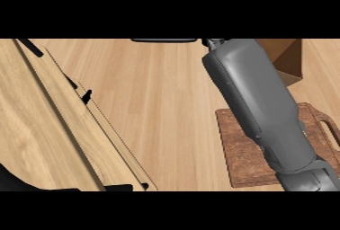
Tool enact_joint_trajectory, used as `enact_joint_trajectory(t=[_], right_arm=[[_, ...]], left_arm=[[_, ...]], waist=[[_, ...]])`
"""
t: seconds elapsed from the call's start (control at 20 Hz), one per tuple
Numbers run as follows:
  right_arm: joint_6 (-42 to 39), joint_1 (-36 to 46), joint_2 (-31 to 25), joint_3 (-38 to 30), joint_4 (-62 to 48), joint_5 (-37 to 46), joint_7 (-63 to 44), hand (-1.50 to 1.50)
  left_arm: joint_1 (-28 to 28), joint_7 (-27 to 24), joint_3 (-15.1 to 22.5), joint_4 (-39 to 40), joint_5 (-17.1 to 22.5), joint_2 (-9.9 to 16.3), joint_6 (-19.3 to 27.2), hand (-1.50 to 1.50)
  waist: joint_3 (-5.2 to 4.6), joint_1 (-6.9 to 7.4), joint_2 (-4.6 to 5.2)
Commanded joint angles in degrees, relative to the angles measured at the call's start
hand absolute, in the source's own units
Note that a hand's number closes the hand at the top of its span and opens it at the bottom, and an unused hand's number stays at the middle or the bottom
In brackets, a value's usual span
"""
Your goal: Pick the lemon from the cutting board and place it in the cardboard box
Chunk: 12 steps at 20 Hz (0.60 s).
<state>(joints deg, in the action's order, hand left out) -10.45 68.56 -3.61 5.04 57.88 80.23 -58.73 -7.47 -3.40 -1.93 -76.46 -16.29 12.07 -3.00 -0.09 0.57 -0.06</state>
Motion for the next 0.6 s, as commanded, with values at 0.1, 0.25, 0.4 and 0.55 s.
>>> enact_joint_trajectory(t=[0.1,0.25,0.4,0.55], right_arm=[[-2.94,-5.46,-5.03,-3.65,2.80,-0.65,-0.49,1.50],[-0.93,-7.54,-7.46,-5.36,0.04,-0.91,2.37,1.50],[-0.02,-9.77,-9.21,-7.13,-2.33,-1.88,4.51,1.50],[-0.82,-8.82,-8.69,-15.37,-5.84,-9.38,4.71,1.50]], left_arm=[[-0.19,0.09,-1.48,-0.35,0.99,1.10,-1.13,0.00],[-1.14,3.07,0.09,-1.85,0.68,-0.70,-1.31,0.00],[-2.66,-0.65,-1.28,3.31,-0.58,-0.72,1.07,0.00],[-0.78,0.00,-1.17,-0.09,0.63,0.72,-1.60,0.00]], waist=[[0.09,-0.69,-0.07],[0.10,-0.52,0.02],[0.07,-0.72,0.22],[0.12,-0.12,0.38]])
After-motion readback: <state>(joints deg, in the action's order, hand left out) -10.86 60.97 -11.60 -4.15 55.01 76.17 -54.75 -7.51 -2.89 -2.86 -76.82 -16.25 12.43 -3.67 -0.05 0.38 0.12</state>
